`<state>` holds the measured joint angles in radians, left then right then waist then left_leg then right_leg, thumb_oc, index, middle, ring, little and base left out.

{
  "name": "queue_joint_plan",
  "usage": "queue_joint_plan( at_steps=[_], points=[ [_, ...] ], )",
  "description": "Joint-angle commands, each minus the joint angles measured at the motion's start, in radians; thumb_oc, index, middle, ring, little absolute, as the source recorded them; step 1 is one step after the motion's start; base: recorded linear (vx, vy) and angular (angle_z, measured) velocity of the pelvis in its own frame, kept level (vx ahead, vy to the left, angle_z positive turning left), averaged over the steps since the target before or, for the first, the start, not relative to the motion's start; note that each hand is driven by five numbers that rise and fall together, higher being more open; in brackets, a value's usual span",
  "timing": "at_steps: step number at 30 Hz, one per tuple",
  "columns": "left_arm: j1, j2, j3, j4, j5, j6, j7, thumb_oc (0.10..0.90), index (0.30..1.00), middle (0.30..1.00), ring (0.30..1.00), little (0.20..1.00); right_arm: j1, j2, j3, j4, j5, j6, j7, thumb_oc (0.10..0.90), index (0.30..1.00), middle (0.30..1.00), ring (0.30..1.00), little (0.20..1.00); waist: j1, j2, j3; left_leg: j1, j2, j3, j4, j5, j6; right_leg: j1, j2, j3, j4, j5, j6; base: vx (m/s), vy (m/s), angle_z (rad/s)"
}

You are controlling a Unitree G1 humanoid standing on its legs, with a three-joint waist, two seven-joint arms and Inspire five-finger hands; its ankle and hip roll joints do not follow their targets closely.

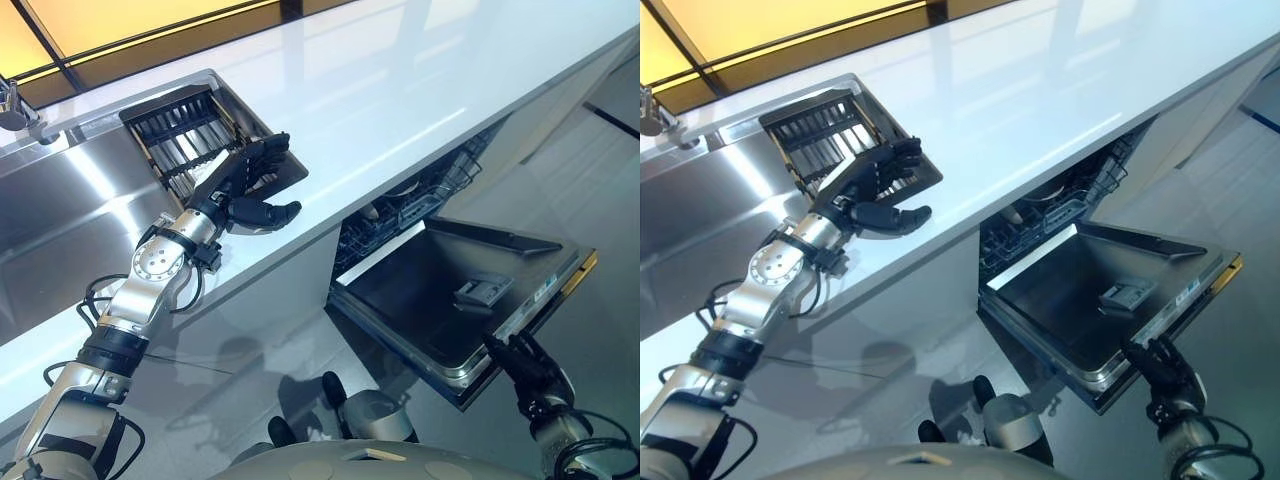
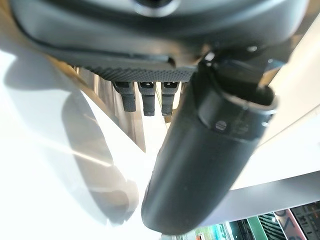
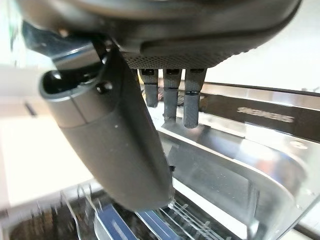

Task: Pick up plates and place into dishwasher.

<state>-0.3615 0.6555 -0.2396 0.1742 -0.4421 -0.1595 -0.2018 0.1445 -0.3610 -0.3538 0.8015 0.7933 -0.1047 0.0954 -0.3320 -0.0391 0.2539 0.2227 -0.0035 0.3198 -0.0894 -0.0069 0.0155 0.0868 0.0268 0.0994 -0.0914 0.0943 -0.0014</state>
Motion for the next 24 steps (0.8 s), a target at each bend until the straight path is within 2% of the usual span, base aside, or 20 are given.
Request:
queue_joint_plan(
  at_steps=[1, 2, 3, 4, 7, 8, 11, 16, 18, 24],
  points=[
    [-0.066, 0.018, 0.035, 0.003, -0.054, -0.093, 0.021, 0.800, 0.900, 0.900, 0.900, 0.900, 0.041, -0.050, -0.101, -0.040, 0.256, -0.245, -0.015, 0.800, 0.900, 0.900, 0.900, 0.900, -0.018, 0.054, -0.064, -0.042, 0.001, -0.015, 0.123, -0.155, 0.034, -0.063, -0.009, -0.039, 0.113, -0.079, 0.126, 0.01, -0.001, -0.07],
    [-0.064, 0.022, 0.035, 0.003, -0.052, -0.095, 0.021, 0.800, 0.900, 0.900, 0.900, 0.900, 0.041, -0.046, -0.109, -0.050, 0.287, -0.268, -0.005, 0.800, 0.900, 0.900, 0.900, 0.900, -0.019, 0.057, -0.065, -0.042, 0.000, -0.015, 0.122, -0.154, 0.034, -0.063, -0.008, -0.039, 0.113, -0.079, 0.126, 0.01, 0.016, -0.06],
    [-0.057, 0.034, 0.040, 0.001, -0.058, -0.101, 0.021, 0.800, 0.900, 0.900, 0.900, 0.900, 0.046, -0.028, -0.137, -0.086, 0.396, -0.314, 0.056, 0.800, 0.900, 0.900, 0.900, 0.900, -0.027, 0.065, -0.066, -0.043, -0.002, -0.016, 0.115, -0.151, 0.033, -0.067, -0.005, -0.035, 0.114, -0.078, 0.125, 0.01, 0.019, -0.05],
    [-0.057, 0.037, 0.047, 0.000, -0.061, -0.099, 0.019, 0.800, 0.900, 0.900, 0.900, 0.900, 0.052, -0.017, -0.150, -0.087, 0.427, -0.344, 0.089, 0.800, 0.900, 0.900, 0.900, 0.900, -0.031, 0.069, -0.067, -0.043, -0.003, -0.015, 0.111, -0.149, 0.032, -0.069, -0.005, -0.034, 0.115, -0.079, 0.126, 0.01, 0.024, -0.03],
    [-0.077, 0.042, 0.054, 0.003, -0.067, -0.089, 0.030, 0.800, 0.900, 0.900, 0.900, 0.900, 0.077, -0.026, -0.198, -0.038, 0.425, -0.377, 0.149, 0.800, 0.900, 0.900, 0.900, 0.900, -0.046, 0.077, -0.069, -0.043, -0.004, -0.014, 0.098, -0.143, 0.028, -0.076, -0.004, -0.037, 0.116, -0.078, 0.131, 0.00, 0.000, 0.00],
    [-0.080, 0.042, 0.053, 0.002, -0.066, -0.087, 0.034, 0.800, 0.900, 0.900, 0.900, 0.900, 0.080, -0.032, -0.203, -0.026, 0.412, -0.373, 0.151, 0.800, 0.900, 0.900, 0.900, 0.900, -0.047, 0.077, -0.070, -0.043, -0.005, -0.014, 0.096, -0.142, 0.028, -0.076, -0.004, -0.036, 0.116, -0.078, 0.132, 0.00, 0.000, 0.00],
    [-0.091, 0.041, 0.049, -0.022, -0.060, -0.068, 0.062, 0.800, 0.900, 0.900, 0.900, 0.900, 0.088, -0.081, -0.227, 0.057, 0.332, -0.283, 0.174, 0.800, 0.900, 0.900, 0.900, 0.900, -0.050, 0.076, -0.075, -0.049, -0.007, -0.017, 0.094, -0.140, 0.027, -0.082, -0.003, -0.036, 0.113, -0.078, 0.130, 0.00, -0.005, -0.01],
    [-0.098, 0.050, 0.028, -0.030, -0.048, -0.072, 0.052, 0.800, 0.900, 0.900, 0.900, 0.900, 0.071, -0.118, -0.209, 0.169, 0.242, -0.265, 0.108, 0.800, 0.900, 0.900, 0.900, 0.900, -0.033, 0.073, -0.087, -0.065, -0.006, -0.023, 0.100, -0.134, 0.026, -0.088, -0.004, -0.037, 0.106, -0.070, 0.123, 0.00, -0.048, -0.12],
    [-0.093, 0.059, 0.024, -0.045, -0.052, -0.073, 0.042, 0.800, 0.900, 0.900, 0.900, 0.900, 0.066, -0.120, -0.201, 0.186, 0.200, -0.236, 0.086, 0.800, 0.900, 0.900, 0.900, 0.900, -0.026, 0.076, -0.089, -0.068, -0.006, -0.026, 0.101, -0.131, 0.026, -0.088, -0.004, -0.038, 0.105, -0.069, 0.120, 0.00, -0.046, -0.04],
    [-0.100, 0.059, 0.005, -0.092, -0.052, -0.056, 0.055, 0.800, 0.900, 0.900, 0.900, 0.900, 0.035, -0.112, -0.128, 0.198, 0.204, -0.197, 0.190, 0.800, 0.900, 0.900, 0.900, 0.900, -0.008, 0.090, -0.085, -0.070, -0.008, -0.045, 0.108, -0.130, 0.027, -0.080, -0.008, -0.048, 0.103, -0.070, 0.113, 0.00, -0.008, 0.00]
  ],
)
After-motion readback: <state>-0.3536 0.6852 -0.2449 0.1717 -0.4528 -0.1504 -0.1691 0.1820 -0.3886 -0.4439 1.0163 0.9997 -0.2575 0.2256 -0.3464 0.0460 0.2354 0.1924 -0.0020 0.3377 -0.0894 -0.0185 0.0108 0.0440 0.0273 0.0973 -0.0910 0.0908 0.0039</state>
